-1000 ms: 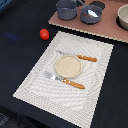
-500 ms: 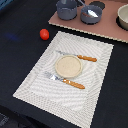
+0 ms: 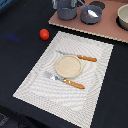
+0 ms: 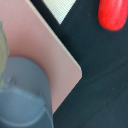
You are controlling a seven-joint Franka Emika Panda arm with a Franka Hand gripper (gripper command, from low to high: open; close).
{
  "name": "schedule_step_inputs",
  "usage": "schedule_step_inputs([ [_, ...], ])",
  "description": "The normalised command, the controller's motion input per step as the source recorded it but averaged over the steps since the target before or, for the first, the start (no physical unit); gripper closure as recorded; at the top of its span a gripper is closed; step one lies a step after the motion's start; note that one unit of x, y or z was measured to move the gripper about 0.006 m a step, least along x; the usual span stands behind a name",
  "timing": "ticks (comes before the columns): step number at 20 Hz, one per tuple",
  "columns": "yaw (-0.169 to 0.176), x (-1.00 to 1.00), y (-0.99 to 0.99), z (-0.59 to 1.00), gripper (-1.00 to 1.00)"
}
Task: Place the fish, sausage, and tomato into the frying pan.
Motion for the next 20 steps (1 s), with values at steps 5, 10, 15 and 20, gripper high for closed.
schedule_step_inputs([
  [5, -0.095, -0.68, -0.52, -0.62, -1.0],
  [10, -0.088, -0.74, -0.44, -0.68, -1.0],
  [15, -0.062, -0.79, -0.18, -0.55, -1.0],
  [20, -0.045, -0.37, 0.2, -0.34, -1.0],
])
